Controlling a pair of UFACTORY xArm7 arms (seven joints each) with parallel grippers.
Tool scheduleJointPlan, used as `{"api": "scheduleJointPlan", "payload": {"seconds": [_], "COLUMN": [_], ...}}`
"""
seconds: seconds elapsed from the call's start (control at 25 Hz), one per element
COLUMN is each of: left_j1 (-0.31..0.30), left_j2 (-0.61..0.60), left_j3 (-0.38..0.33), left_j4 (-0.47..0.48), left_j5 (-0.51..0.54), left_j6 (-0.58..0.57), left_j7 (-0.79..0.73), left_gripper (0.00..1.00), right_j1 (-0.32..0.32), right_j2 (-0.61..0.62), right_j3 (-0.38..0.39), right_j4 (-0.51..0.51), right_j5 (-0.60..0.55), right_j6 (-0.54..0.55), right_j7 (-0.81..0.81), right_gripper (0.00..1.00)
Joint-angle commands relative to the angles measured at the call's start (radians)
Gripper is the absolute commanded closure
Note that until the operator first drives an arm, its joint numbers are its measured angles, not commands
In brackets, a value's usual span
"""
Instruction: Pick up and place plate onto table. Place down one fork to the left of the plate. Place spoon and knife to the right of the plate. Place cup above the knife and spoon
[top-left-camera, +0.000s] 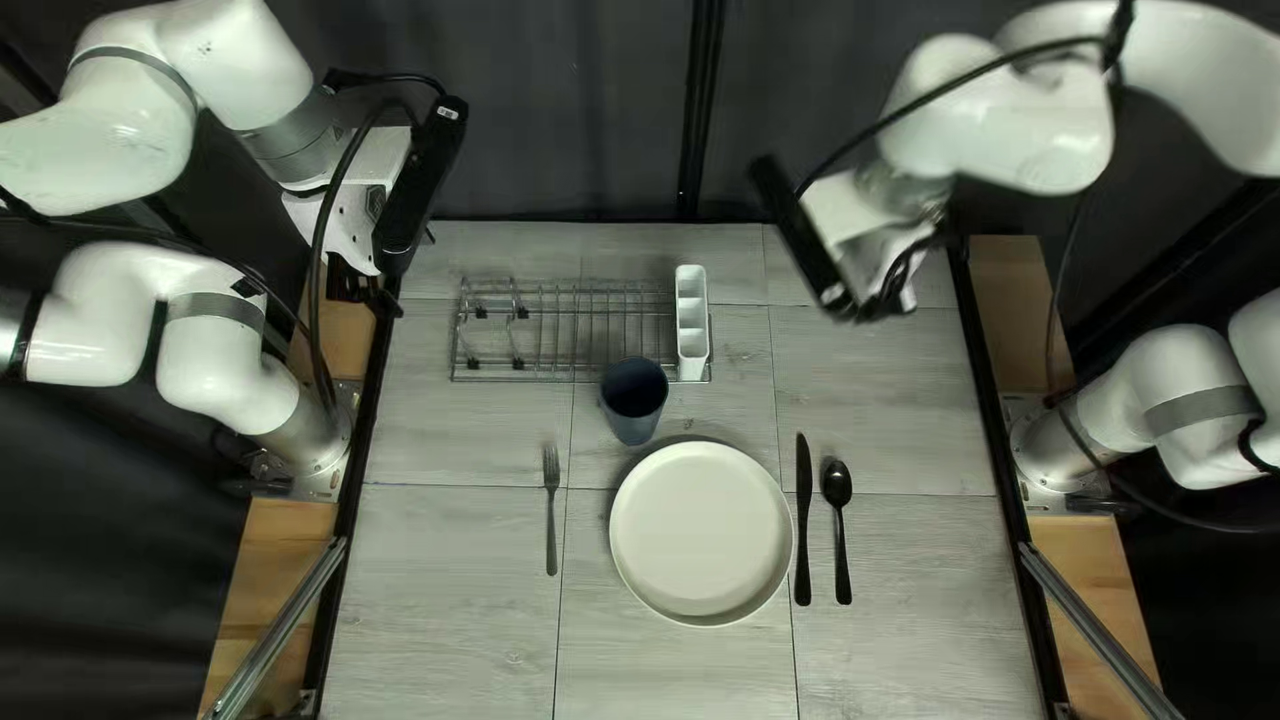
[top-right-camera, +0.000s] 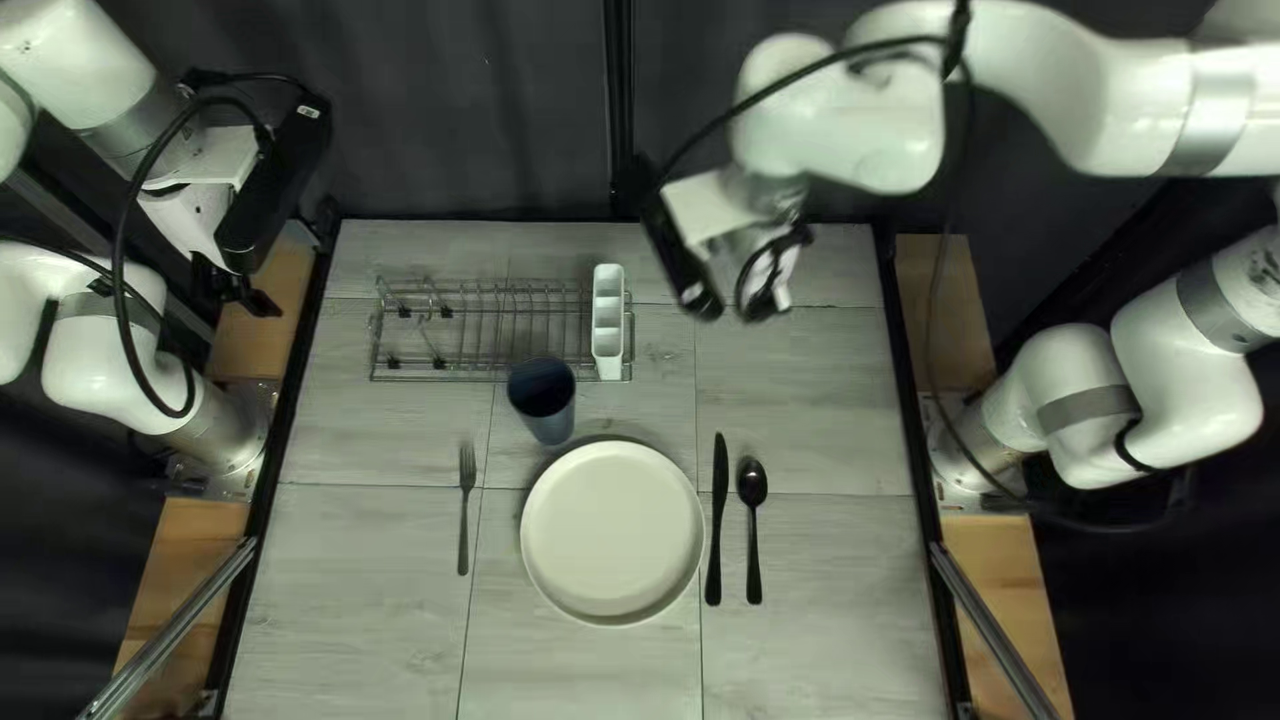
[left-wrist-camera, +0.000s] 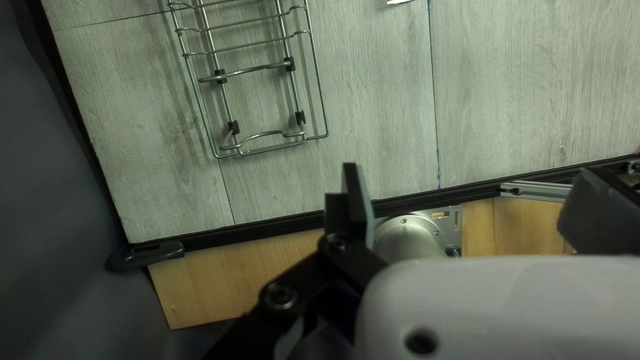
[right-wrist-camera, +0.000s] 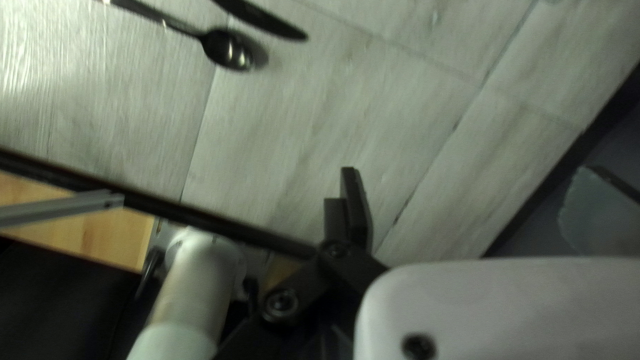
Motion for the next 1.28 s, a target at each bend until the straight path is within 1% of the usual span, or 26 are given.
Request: {"api": "scheduleJointPlan", "payload": {"seconds": [0.04,0.12,0.24,0.28,0.36,0.48,0.72,0.8,0.84,0.88,0.92,1.04,1.28], "left_j1": [0.0,0.0,0.0,0.0,0.0,0.0,0.0,0.0,0.0,0.0,0.0,0.0,0.0], "left_j2": [0.0,0.0,0.0,0.0,0.0,0.0,0.0,0.0,0.0,0.0,0.0,0.0,0.0], "left_j3": [0.0,0.0,0.0,0.0,0.0,0.0,0.0,0.0,0.0,0.0,0.0,0.0,0.0], "left_j4": [0.0,0.0,0.0,0.0,0.0,0.0,0.0,0.0,0.0,0.0,0.0,0.0,0.0], "left_j5": [0.0,0.0,0.0,0.0,0.0,0.0,0.0,0.0,0.0,0.0,0.0,0.0,0.0], "left_j6": [0.0,0.0,0.0,0.0,0.0,0.0,0.0,0.0,0.0,0.0,0.0,0.0,0.0], "left_j7": [0.0,0.0,0.0,0.0,0.0,0.0,0.0,0.0,0.0,0.0,0.0,0.0,0.0], "left_gripper": [0.0,0.0,0.0,0.0,0.0,0.0,0.0,0.0,0.0,0.0,0.0,0.0,0.0], "right_j1": [0.024,0.026,0.032,0.035,0.036,0.034,0.02,0.014,0.012,0.008,0.005,0.001,0.021], "right_j2": [0.092,0.125,0.182,0.22,0.256,0.339,0.428,0.453,0.465,0.482,0.492,0.486,0.431], "right_j3": [0.02,0.022,0.03,0.036,0.04,0.049,0.059,0.062,0.063,0.065,0.066,0.067,0.064], "right_j4": [-0.028,-0.039,-0.02,0.0,0.022,0.082,0.159,0.172,0.176,0.181,0.184,0.175,0.158], "right_j5": [-0.02,-0.026,-0.026,-0.028,-0.026,-0.02,-0.006,0.0,0.001,0.003,0.004,0.005,-0.026], "right_j6": [-0.167,-0.237,-0.288,-0.304,-0.316,-0.325,-0.323,-0.332,-0.339,-0.346,-0.348,-0.352,-0.337], "right_j7": [-0.037,-0.077,-0.116,-0.127,-0.145,-0.181,-0.24,-0.257,-0.263,-0.273,-0.281,-0.295,-0.276], "right_gripper": [0.0,0.0,0.0,0.0,0.0,0.0,0.0,0.05,0.16,0.47,1.0,1.0,1.0]}}
